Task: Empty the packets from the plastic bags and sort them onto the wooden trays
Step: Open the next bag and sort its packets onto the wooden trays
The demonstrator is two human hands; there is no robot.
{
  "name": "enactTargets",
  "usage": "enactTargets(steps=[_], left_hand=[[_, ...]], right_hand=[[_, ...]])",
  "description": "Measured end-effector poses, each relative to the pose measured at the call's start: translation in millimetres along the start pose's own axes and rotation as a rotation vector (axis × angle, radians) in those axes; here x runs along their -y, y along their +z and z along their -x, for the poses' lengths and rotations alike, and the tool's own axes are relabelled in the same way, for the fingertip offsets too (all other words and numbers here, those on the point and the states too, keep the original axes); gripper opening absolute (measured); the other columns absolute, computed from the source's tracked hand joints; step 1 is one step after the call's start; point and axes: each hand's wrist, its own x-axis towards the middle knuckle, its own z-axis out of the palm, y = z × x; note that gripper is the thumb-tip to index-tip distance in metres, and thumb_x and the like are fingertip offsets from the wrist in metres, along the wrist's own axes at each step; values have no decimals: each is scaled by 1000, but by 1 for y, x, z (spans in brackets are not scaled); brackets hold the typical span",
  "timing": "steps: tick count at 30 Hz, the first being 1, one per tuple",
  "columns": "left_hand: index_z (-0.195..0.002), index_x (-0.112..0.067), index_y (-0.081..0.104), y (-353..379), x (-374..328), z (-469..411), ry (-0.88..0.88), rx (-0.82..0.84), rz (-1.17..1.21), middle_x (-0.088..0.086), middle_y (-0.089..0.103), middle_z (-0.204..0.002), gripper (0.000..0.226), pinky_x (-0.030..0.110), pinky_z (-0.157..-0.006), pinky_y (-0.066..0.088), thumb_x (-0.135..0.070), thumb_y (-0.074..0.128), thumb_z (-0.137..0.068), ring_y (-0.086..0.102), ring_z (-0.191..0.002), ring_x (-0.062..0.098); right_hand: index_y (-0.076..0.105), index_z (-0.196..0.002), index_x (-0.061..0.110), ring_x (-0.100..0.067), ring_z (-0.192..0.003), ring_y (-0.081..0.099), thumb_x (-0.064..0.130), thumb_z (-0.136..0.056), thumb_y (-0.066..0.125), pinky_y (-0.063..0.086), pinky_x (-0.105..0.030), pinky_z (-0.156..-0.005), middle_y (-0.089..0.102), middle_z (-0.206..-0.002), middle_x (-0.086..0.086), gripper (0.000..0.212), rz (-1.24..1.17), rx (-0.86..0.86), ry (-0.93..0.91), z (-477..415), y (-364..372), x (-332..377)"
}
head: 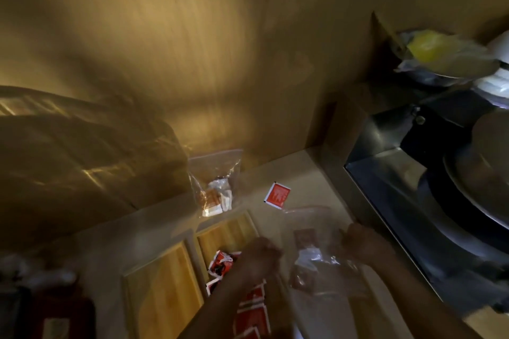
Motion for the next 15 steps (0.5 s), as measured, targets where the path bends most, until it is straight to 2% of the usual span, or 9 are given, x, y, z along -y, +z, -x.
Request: enactTargets(steps=[1, 3, 5, 6, 8, 10, 13, 15], left_hand=[[-52, -20, 58, -7, -4, -1, 31, -82, 14, -5, 57, -44, 42, 16, -40, 43, -2, 53, -89, 53, -40, 4], [-67, -22, 56, -28, -19, -1, 90, -221, 39, -6, 58, -59, 28, 19, -52, 48, -6, 51, -90, 56, -55, 8], [-67, -19, 56, -55, -31, -5, 153, -374, 103, -2, 58, -62, 30, 24, -55, 46, 0, 47, -89, 55, -60, 15], [-63, -18, 57, -68, -32, -10, 179, -446, 142, 1, 59, -62, 33, 27, -58, 44, 2, 47, -88, 54, -62, 19], [-69, -16, 63, -95, -31, -19, 185, -613, 139, 7, 63, -70, 22, 33, -67, 45, -7, 53, -86, 58, -69, 24], [-86, -7, 65, -118, -30, -23, 188, -721, 74, 9, 65, -80, 12, 32, -72, 44, -16, 57, -87, 61, -78, 24], [-102, -4, 61, -142, -29, -35, 189, -841, 115, 11, 67, -92, 23, 31, -68, 45, -21, 60, -87, 63, -87, 26], [-108, -4, 58, -149, -33, -43, 185, -871, 155, 12, 66, -99, 28, 25, -62, 43, -19, 61, -85, 62, -91, 25]], right_hand=[[61, -103, 14, -29, -107, 61, 35, -89, 44, 49, -36, -87, 64, -114, -13, 31, -11, -34, -29, -7, -6, 11], [60, -74, 19, -29, -93, 64, 25, -82, 54, 49, -38, -81, 68, -91, -10, 11, -147, -37, -164, -23, -17, 38], [54, -54, 21, -24, -77, 62, 11, -79, 60, 48, -38, -76, 62, -67, -1, 27, -377, -19, -258, -33, -23, 72], [53, -50, 21, -21, -71, 59, 8, -78, 62, 47, -36, -72, 60, -63, 1, 32, -451, -10, -277, -38, -24, 89], [57, -52, 19, -12, -62, 58, 7, -79, 60, 47, -30, -64, 62, -58, 3, 30, -540, 30, -315, -49, -24, 126], [60, -58, 20, -1, -56, 56, 0, -79, 58, 43, -21, -57, 61, -53, 8, 29, -664, 93, -345, -61, -21, 162], [64, -67, 19, -13, -66, 56, 3, -69, 67, 45, -27, -64, 62, -68, 2, 16, -922, 148, -307, -77, -11, 205], [61, -72, 19, -10, -59, 61, 4, -73, 70, 50, -21, -55, 64, -68, 1, 17, -1062, 251, -276, -78, -10, 224]])
